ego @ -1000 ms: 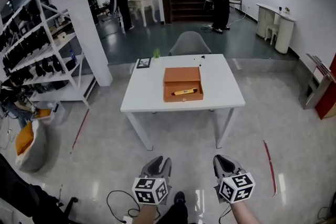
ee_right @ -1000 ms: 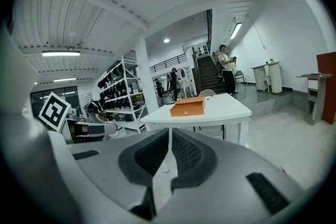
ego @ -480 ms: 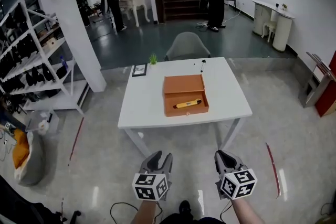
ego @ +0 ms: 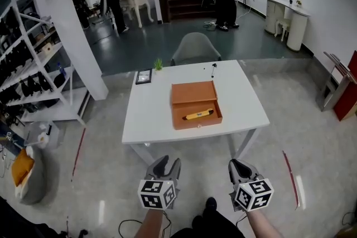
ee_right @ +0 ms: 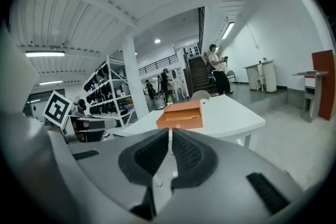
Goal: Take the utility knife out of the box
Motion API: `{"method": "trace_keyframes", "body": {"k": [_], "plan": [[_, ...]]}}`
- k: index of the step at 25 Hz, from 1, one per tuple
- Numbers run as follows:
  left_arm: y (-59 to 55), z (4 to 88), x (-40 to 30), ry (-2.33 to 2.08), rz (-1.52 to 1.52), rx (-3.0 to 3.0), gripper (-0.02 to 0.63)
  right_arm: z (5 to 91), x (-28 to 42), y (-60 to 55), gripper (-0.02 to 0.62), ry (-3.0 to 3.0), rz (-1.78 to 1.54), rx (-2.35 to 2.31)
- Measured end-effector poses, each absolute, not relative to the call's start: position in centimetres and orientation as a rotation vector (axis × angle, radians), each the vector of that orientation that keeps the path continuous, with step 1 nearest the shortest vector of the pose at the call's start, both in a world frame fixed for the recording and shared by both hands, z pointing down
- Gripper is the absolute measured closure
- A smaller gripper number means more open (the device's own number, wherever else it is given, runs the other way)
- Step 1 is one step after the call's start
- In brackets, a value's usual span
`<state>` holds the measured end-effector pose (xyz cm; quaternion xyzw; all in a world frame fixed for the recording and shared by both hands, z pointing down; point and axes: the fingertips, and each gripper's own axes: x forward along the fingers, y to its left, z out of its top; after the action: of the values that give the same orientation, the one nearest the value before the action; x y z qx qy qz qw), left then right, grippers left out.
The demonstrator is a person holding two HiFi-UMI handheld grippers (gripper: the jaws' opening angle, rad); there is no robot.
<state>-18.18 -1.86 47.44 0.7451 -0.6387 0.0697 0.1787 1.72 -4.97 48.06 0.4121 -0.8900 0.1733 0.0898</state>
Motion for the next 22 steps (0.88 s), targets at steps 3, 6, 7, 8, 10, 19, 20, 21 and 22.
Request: {"method": "trace_keyframes", "body": {"k": [3, 6, 7, 8, 10, 19, 20, 21, 22], "plan": [[-3.5, 47.5, -18.8, -1.812, 0.207, 2.112, 0.463, 48.6, 1.5, -6.6, 0.592, -2.643, 0.53, 1.23], [-5.7, 47.4, -19.7, -1.823, 0.217, 2.11, 0.46, 48.7, 0.9, -8.8, 0.592, -2.647, 0.536, 1.23], [-6.5, 47.4, -20.0, -1.827, 0.22, 2.11, 0.459, 48.7, 0.7, -9.6, 0.592, -2.649, 0.534, 1.229], [-7.4, 47.4, -20.3, -1.831, 0.224, 2.111, 0.457, 48.7, 0.5, -10.5, 0.592, -2.65, 0.532, 1.229], [-9.4, 47.2, -20.8, -1.835, 0.234, 2.114, 0.457, 48.6, 0.1, -12.5, 0.592, -2.652, 0.53, 1.228], [-17.3, 47.5, -22.0, -1.823, 0.319, 2.138, 0.457, 49.2, -1.5, -19.9, 0.592, -2.657, 0.545, 1.198], [-18.1, 47.6, -21.9, -1.816, 0.333, 2.142, 0.457, 49.3, -1.6, -20.6, 0.592, -2.656, 0.548, 1.194], [-18.9, 47.6, -21.9, -1.809, 0.345, 2.145, 0.457, 49.3, -1.7, -21.2, 0.592, -2.656, 0.551, 1.189], [-19.7, 47.7, -21.9, -1.805, 0.357, 2.148, 0.457, 49.4, -1.7, -21.8, 0.592, -2.655, 0.553, 1.186]]}}
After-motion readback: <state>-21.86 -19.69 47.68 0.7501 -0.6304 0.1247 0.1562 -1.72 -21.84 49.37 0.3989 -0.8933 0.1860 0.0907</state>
